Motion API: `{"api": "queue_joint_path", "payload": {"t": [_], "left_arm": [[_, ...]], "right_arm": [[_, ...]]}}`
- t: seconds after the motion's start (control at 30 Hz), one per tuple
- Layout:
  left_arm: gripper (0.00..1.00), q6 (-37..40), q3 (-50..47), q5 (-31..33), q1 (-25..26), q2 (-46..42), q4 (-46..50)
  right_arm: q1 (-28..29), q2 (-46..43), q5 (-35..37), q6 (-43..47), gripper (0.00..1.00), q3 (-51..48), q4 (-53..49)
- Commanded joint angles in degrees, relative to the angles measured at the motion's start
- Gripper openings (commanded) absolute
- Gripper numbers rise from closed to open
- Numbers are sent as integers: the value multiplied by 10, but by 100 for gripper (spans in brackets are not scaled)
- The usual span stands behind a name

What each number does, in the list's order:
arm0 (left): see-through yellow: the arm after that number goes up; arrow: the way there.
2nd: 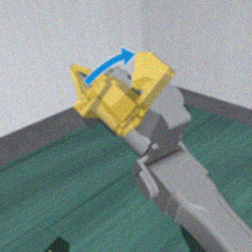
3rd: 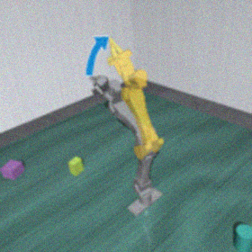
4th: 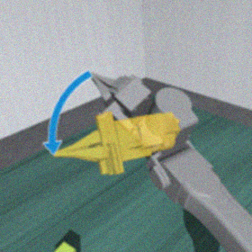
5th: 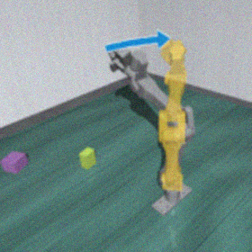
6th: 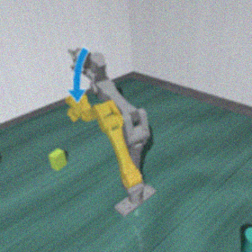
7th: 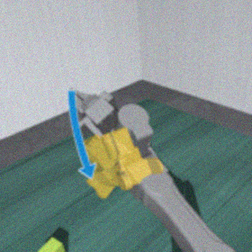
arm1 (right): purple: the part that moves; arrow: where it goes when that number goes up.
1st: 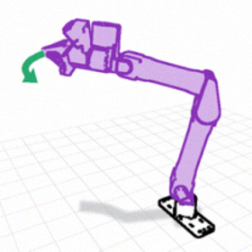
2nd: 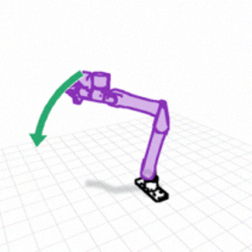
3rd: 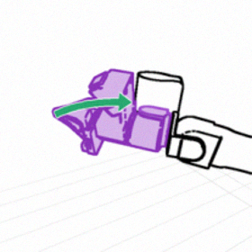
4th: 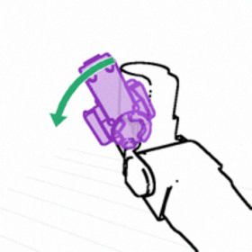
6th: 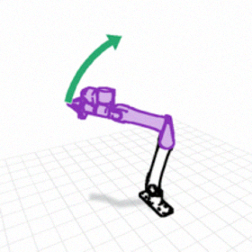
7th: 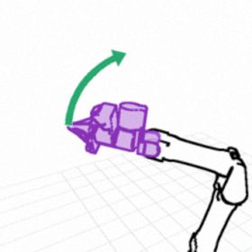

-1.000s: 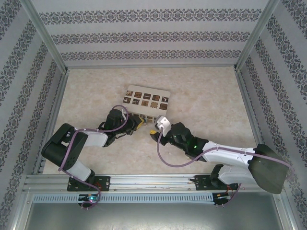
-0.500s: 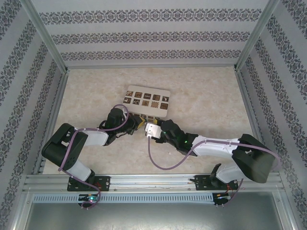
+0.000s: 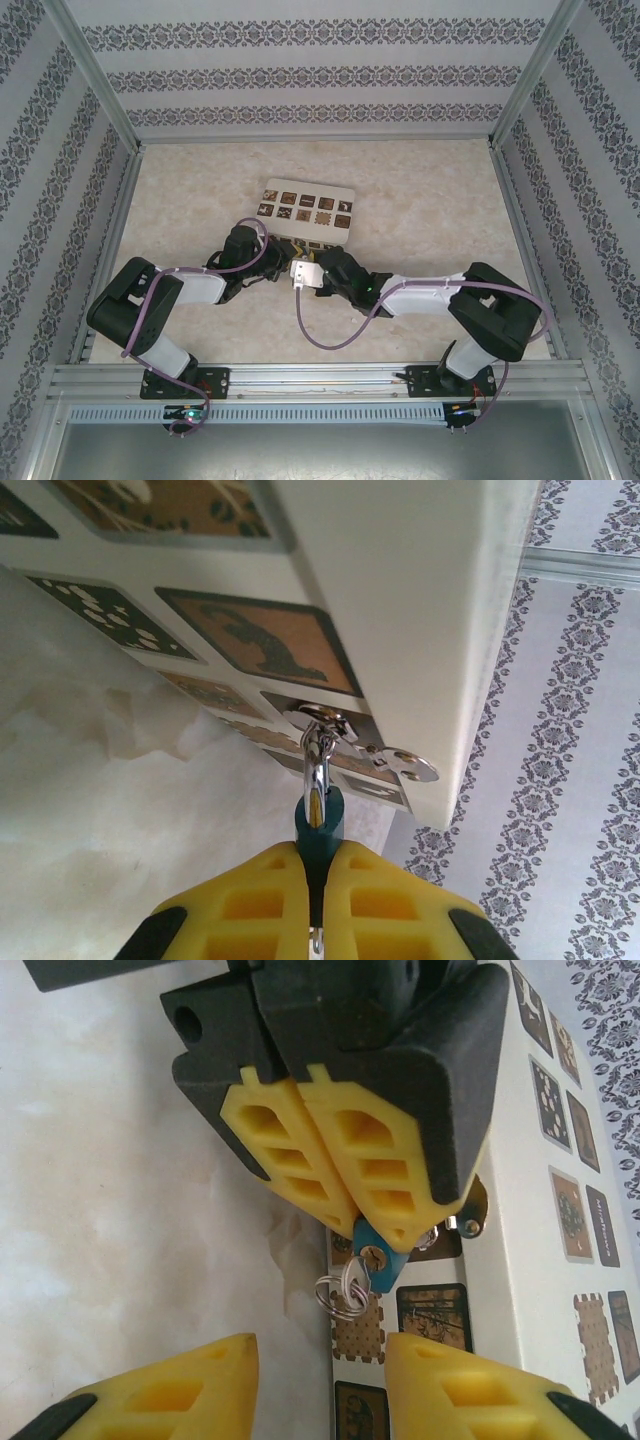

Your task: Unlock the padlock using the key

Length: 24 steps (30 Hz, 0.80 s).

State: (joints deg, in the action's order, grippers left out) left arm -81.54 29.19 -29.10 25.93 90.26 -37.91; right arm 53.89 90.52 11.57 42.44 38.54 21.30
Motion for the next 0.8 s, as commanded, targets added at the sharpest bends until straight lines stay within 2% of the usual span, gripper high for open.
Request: {"api": "queue_joint_path", "payload": {"t": [0.0,0.77], "left_arm": [[7,-3,16,-2,10,-10,-30],[7,-11,16,-7,11,-4,-40]], "right_arm": [[4,8,3,7,36,17,22],[3,50,26,8,16,34,53]]}}
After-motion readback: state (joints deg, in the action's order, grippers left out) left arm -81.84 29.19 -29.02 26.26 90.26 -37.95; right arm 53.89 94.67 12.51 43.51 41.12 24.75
